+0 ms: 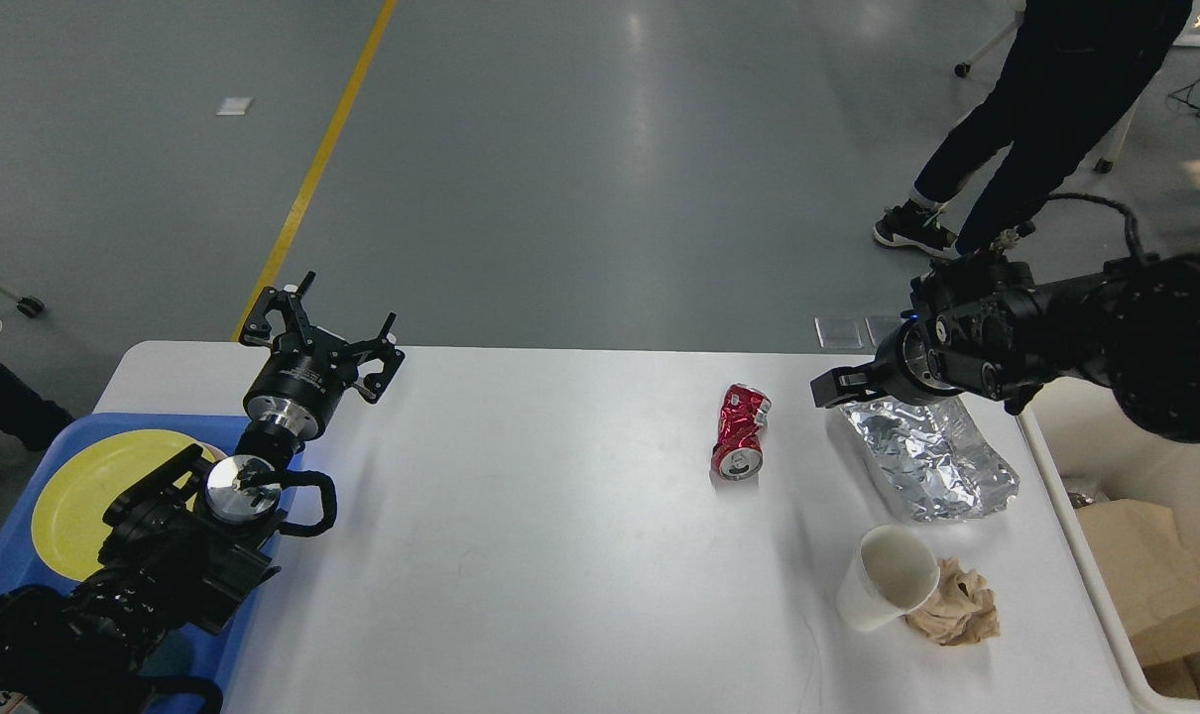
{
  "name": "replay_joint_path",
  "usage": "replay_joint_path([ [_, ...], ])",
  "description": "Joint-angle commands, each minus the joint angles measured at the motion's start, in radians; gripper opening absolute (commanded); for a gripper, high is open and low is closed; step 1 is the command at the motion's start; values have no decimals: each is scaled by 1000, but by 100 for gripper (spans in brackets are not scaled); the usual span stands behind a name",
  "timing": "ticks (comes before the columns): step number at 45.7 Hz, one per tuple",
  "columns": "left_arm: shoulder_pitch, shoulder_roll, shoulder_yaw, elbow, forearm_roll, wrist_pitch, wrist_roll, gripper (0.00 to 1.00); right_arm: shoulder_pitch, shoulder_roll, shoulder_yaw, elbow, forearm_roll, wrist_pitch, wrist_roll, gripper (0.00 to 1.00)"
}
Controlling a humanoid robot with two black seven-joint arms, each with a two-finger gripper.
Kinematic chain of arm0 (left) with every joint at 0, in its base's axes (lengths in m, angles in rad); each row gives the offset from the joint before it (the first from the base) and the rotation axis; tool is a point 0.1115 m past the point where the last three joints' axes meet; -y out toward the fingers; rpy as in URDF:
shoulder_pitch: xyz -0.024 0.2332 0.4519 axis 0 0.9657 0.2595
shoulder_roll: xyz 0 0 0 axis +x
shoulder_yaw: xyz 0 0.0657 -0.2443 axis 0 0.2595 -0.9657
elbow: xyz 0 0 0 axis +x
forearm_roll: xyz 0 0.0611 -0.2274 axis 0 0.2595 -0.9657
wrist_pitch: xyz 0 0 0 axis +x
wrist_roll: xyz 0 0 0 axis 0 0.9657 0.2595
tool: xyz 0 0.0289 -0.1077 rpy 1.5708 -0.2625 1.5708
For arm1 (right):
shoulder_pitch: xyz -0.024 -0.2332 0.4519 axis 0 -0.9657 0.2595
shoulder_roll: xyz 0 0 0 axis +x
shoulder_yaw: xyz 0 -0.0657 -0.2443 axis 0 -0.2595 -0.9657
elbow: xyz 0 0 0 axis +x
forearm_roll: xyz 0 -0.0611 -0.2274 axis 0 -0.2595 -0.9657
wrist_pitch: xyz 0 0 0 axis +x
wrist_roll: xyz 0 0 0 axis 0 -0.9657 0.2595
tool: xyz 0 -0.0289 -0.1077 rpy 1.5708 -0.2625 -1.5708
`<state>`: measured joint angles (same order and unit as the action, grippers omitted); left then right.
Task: Tidy desktop
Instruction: 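Move the right gripper back toward the silver foil on the table, then lower the right gripper onto the silver foil and grasp it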
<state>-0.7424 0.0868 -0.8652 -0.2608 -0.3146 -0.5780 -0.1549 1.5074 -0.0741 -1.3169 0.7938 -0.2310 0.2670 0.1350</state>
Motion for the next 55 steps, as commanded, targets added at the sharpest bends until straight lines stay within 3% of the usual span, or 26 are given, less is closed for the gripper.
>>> replay_joint_path([
  [1,0,1,0,0,0,1,0,96,-98,4,-1,-82,-1,-37,0,100],
  [17,0,-1,0,0,0,0,0,96,-314,22,-1,-286,-2,-69,-2,100],
  [30,0,-1,0,0,2,0,0,96,-406,23,1,-300,-4,-238,0,96],
  [36,0,1,0,0,0,0,0,96,-437,23,1,-300,-4,-321,3,81],
  [42,0,-1,0,0,0,0,0,96,-449,22,-4,-300,-5,-339,2,44],
  [47,0,1,0,0,0,0,0,96,-449,22,-4,-300,-4,-339,2,37],
  [50,0,1,0,0,0,1,0,96,-449,22,-4,-300,-4,-338,2,28],
  [52,0,1,0,0,0,0,0,96,-451,20,-5,-298,-4,-334,2,14],
  [55,0,1,0,0,0,0,0,96,-451,20,-7,-297,-5,-333,2,2],
])
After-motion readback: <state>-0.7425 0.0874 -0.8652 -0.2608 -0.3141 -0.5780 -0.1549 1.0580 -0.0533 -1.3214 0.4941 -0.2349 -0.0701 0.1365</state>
